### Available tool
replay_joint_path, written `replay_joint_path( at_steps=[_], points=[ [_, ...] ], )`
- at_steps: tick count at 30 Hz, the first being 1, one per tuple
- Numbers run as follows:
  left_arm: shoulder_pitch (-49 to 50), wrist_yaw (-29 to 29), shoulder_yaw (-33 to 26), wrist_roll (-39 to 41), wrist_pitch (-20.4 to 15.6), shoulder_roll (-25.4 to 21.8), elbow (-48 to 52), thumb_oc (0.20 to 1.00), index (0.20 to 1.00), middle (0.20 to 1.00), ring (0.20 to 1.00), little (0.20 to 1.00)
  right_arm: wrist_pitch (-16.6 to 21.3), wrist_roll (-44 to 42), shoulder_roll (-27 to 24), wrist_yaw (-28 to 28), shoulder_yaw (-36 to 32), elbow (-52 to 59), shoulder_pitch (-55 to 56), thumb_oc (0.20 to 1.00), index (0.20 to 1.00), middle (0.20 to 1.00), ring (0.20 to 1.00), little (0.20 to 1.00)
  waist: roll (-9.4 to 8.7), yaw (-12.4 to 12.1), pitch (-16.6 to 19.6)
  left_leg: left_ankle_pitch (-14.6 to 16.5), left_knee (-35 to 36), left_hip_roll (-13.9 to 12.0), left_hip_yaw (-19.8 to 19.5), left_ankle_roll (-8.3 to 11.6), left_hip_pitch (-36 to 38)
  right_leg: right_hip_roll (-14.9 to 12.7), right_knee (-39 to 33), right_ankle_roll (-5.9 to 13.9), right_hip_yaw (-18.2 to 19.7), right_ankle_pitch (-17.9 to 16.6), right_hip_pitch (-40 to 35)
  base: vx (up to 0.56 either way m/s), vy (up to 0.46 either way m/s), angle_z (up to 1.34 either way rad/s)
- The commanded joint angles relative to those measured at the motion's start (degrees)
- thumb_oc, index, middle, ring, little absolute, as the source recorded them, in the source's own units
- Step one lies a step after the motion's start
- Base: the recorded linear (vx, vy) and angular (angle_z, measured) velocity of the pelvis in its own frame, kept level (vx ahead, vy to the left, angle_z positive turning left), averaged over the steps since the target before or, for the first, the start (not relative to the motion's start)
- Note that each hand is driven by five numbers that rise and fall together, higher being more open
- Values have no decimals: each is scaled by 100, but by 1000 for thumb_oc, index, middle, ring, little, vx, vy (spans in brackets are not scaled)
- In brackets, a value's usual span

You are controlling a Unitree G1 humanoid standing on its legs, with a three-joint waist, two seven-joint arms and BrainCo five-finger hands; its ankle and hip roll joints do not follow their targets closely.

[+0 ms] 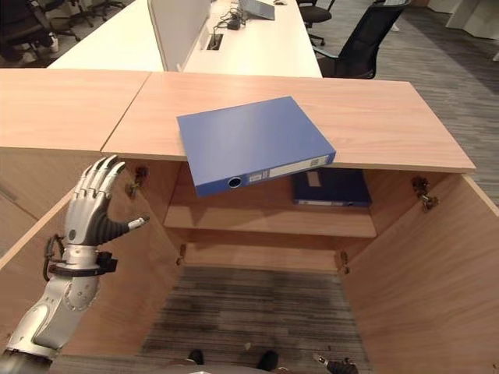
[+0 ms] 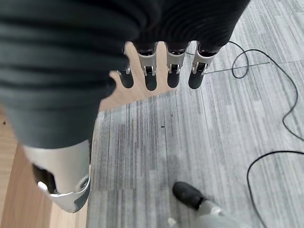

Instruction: Put the empty folder in the office cabinet

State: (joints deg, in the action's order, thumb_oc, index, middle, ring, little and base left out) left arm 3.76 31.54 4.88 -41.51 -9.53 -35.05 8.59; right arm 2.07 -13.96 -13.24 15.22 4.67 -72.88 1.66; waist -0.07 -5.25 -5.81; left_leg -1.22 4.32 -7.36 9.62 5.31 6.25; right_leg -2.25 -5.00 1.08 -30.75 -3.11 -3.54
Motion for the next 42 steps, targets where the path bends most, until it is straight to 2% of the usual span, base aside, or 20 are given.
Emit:
replay_joint_path(
  at_steps=[1,23,42],
  points=[
    [-391,94,219,-224,-55,-362,278,1000,1000,1000,1000,1000,100,185,70,161,187,-256,-250,1000,1000,1000,1000,1000,-290,48,183,-70,68,14,109,100,-389,-253,0,525,407,426,-395,7,10,-4],
    [-1212,-22,988,-493,34,-300,-30,1000,1000,1000,1000,1000,71,292,27,254,215,-396,-270,1000,1000,1000,1000,1000,-286,223,284,2,68,15,231,75,-268,-240,0,558,524,409,-428,0,1,-2],
    [-1715,-303,1619,-306,-30,-114,-296,1000,1000,1000,1000,1000,60,267,-14,308,219,-436,-288,1000,1000,1000,1000,1000,-277,355,319,56,68,20,307,55,-185,-232,0,578,599,410,-457,1,0,-1]
  ],
)
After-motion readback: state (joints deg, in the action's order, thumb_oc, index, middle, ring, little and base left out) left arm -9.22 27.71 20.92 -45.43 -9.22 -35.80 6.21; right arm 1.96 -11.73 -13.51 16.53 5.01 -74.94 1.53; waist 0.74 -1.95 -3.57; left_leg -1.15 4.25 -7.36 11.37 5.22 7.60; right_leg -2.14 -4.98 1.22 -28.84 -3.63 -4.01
